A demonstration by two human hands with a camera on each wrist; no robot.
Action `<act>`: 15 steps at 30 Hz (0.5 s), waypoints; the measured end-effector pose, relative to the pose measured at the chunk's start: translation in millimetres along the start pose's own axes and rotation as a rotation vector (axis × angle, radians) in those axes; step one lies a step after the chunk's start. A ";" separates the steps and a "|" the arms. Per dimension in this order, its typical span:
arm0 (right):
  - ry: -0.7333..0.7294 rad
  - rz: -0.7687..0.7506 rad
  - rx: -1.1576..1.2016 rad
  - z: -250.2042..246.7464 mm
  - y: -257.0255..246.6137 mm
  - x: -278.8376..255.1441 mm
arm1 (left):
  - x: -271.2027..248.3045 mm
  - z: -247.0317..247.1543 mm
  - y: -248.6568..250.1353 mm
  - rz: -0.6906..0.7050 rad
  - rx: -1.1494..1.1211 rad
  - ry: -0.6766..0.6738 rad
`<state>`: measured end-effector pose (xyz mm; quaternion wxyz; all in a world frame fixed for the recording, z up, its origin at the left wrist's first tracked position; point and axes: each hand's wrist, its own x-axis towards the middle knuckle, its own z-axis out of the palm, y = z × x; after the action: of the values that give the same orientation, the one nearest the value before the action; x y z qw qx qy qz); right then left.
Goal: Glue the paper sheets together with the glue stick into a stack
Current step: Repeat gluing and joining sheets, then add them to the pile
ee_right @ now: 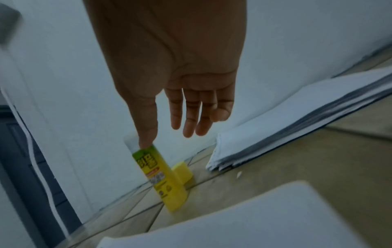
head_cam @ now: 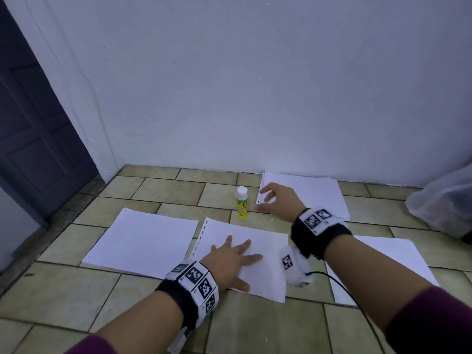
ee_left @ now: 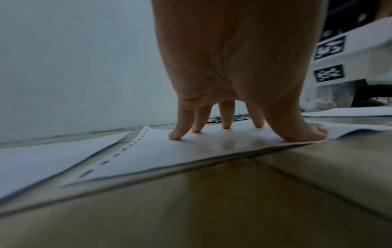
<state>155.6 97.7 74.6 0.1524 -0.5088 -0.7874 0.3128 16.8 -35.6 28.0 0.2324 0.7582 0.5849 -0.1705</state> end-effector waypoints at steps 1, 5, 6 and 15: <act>-0.009 0.014 0.033 9.0 -4.7 7.6 | 0.5 0.2 -0.9 -0.002 0.003 0.000; -0.019 0.057 0.043 38.1 -12.4 25.5 | -1.1 0.3 -1.0 -0.013 0.036 0.014; -0.001 0.059 0.040 41.5 -12.1 25.5 | -1.9 0.7 -0.7 -0.013 0.043 0.023; -0.006 0.146 0.249 -27.8 10.3 -1.9 | 0.6 -9.1 6.9 -0.015 0.050 0.134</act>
<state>179.2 108.3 89.2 0.1889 -0.5411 -0.7037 0.4200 23.5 -31.5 36.3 0.1723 0.7689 0.6005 -0.1359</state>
